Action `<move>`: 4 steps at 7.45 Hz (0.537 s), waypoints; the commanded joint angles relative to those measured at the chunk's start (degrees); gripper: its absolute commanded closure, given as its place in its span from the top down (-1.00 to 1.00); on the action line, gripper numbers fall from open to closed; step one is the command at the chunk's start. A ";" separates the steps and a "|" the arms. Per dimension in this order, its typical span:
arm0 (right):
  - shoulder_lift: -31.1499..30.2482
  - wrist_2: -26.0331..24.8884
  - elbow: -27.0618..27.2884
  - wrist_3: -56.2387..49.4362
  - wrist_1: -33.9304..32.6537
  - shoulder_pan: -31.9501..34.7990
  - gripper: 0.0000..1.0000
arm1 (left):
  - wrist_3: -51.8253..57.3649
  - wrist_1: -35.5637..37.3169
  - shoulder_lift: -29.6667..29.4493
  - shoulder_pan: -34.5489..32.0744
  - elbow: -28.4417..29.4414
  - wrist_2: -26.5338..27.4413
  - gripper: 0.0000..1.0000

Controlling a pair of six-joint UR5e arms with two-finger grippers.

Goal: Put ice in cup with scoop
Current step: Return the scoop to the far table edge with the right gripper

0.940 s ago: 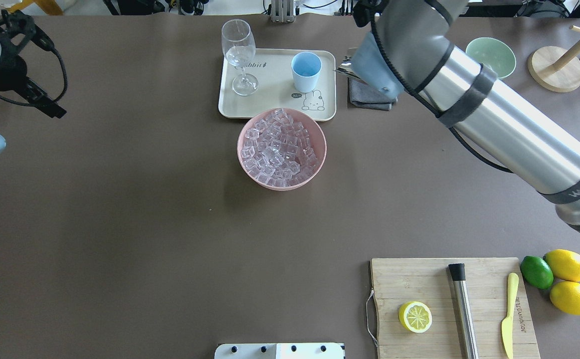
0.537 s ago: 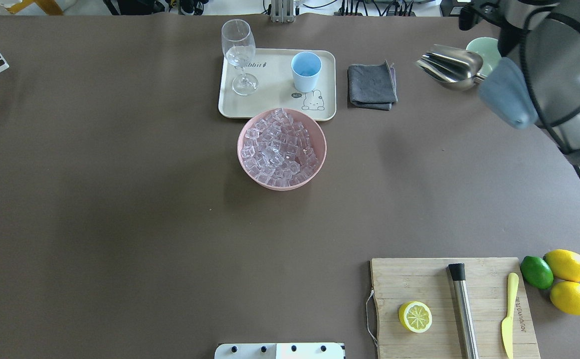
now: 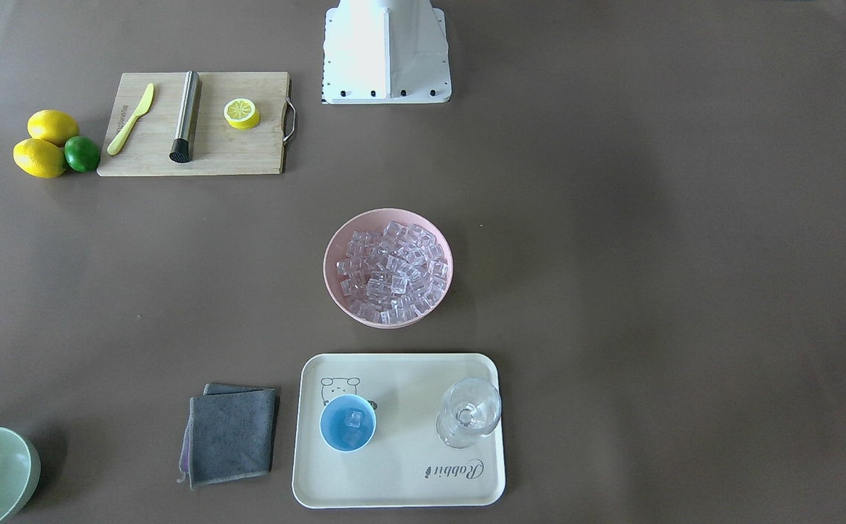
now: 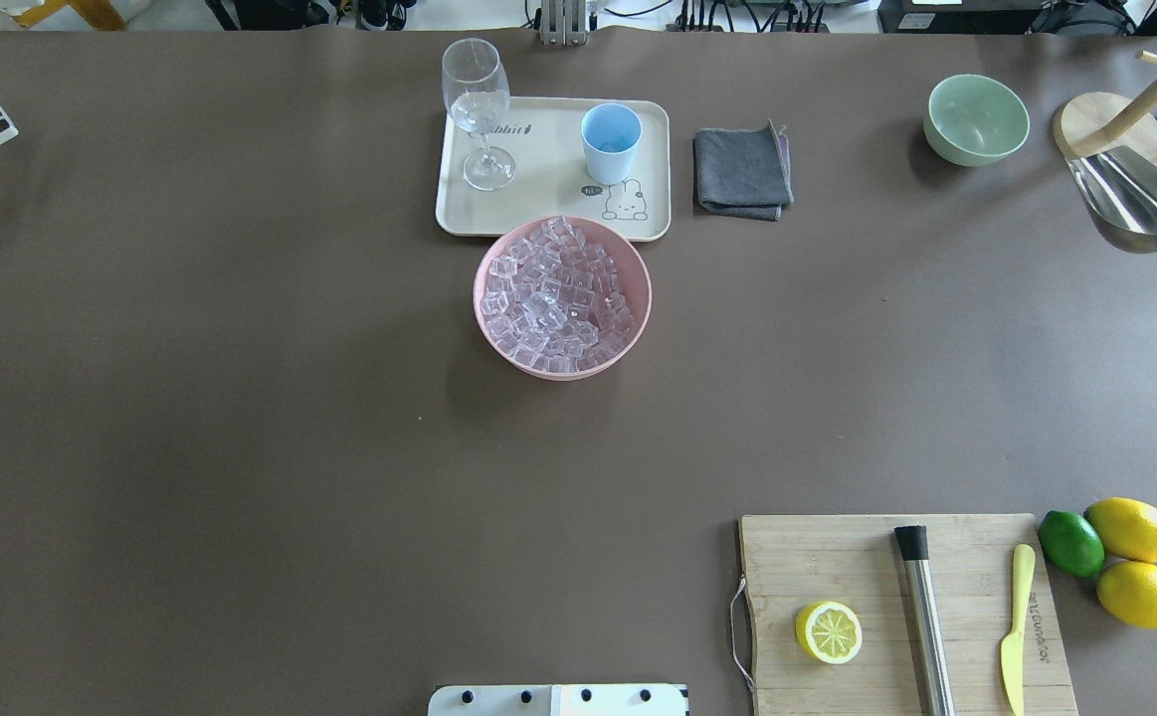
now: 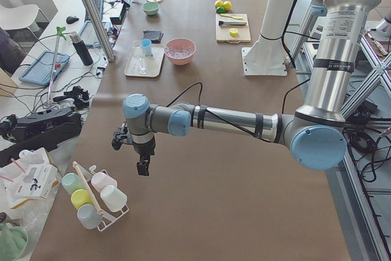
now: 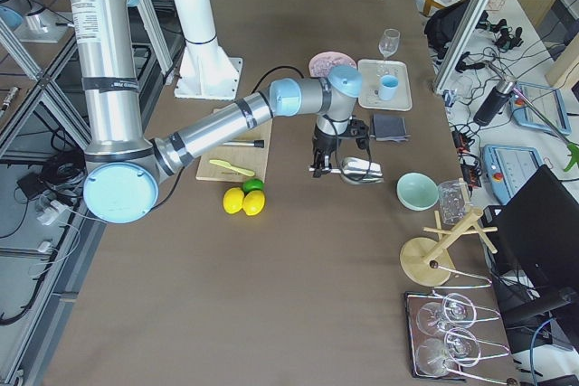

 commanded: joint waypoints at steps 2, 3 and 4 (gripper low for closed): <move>-14.91 4.49 -11.81 4.10 30.00 3.10 -1.00 | 0.46 -7.95 4.04 -6.24 4.04 -3.68 0.98; -16.49 4.49 -14.90 4.20 35.64 3.36 -1.00 | 0.28 -7.95 3.95 -6.16 4.38 -3.51 0.99; -16.94 4.49 -17.20 5.07 39.61 3.45 -1.00 | 0.02 -7.95 3.87 -6.16 4.48 -3.24 0.98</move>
